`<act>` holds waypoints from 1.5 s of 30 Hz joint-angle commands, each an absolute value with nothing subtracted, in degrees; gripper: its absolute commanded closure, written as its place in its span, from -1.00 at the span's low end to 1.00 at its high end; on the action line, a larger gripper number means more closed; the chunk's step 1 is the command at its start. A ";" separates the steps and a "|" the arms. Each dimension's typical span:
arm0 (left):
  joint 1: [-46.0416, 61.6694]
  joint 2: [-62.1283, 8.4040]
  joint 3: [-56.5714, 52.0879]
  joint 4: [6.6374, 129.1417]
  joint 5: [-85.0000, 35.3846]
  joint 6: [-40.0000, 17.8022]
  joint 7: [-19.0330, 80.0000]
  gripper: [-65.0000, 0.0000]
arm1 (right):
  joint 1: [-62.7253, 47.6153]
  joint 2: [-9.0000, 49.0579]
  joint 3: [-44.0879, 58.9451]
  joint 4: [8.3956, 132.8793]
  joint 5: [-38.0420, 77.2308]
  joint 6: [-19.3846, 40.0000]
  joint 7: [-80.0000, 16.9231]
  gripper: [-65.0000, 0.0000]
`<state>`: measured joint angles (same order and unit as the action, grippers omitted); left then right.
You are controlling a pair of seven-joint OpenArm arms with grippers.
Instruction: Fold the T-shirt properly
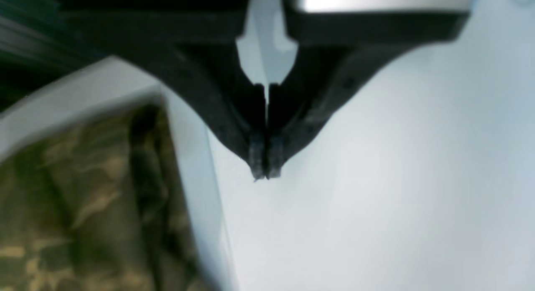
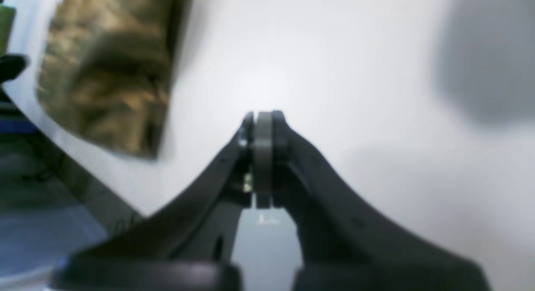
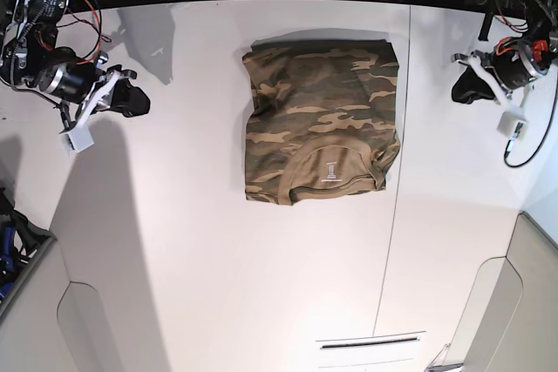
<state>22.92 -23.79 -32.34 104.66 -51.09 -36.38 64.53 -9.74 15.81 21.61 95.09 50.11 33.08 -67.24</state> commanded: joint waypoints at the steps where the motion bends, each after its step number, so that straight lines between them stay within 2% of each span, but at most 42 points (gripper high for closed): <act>1: 24.27 -24.75 -34.09 106.83 -52.12 -36.71 63.48 1.00 | -10.61 17.21 21.91 96.09 52.10 33.91 -66.50 1.00; 7: 34.33 -24.75 -40.27 109.75 -52.05 -36.71 63.51 1.00 | -20.45 20.43 21.89 96.09 55.20 34.35 -67.02 1.00; 12: 42.65 -24.75 -40.42 109.75 -51.05 -36.71 63.48 1.00 | -28.62 22.87 21.82 96.09 57.47 34.35 -71.02 1.00; 21: 55.77 -22.70 -40.40 109.06 -50.06 -36.71 62.89 1.00 | -42.92 26.68 21.61 96.05 57.47 34.30 -70.96 1.00; 25: 58.57 -21.34 -39.22 104.62 -48.49 -36.71 59.68 1.00 | -46.22 27.79 21.56 95.77 57.43 34.30 -69.17 1.00; 29: 59.20 -21.30 -33.15 95.70 -41.52 -36.69 53.41 1.00 | -46.70 28.64 21.26 92.29 57.47 34.30 -68.51 1.00; 32: 58.83 -21.30 -25.96 87.50 -36.64 -36.67 46.96 1.00 | -46.68 31.09 19.07 87.13 57.45 34.30 -64.38 1.00; 37: 53.21 -21.26 -13.69 75.42 -28.21 -36.07 43.46 1.00 | -44.86 37.21 7.81 78.56 55.02 34.28 -56.80 1.00; 45: 39.29 -20.95 6.13 57.82 -21.34 -25.52 41.78 1.00 | -35.75 38.04 -13.69 64.97 47.00 33.21 -55.40 1.00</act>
<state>38.74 -20.43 6.42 57.41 -21.04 -25.19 41.69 -35.53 36.97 -14.22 64.60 46.72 33.04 -55.29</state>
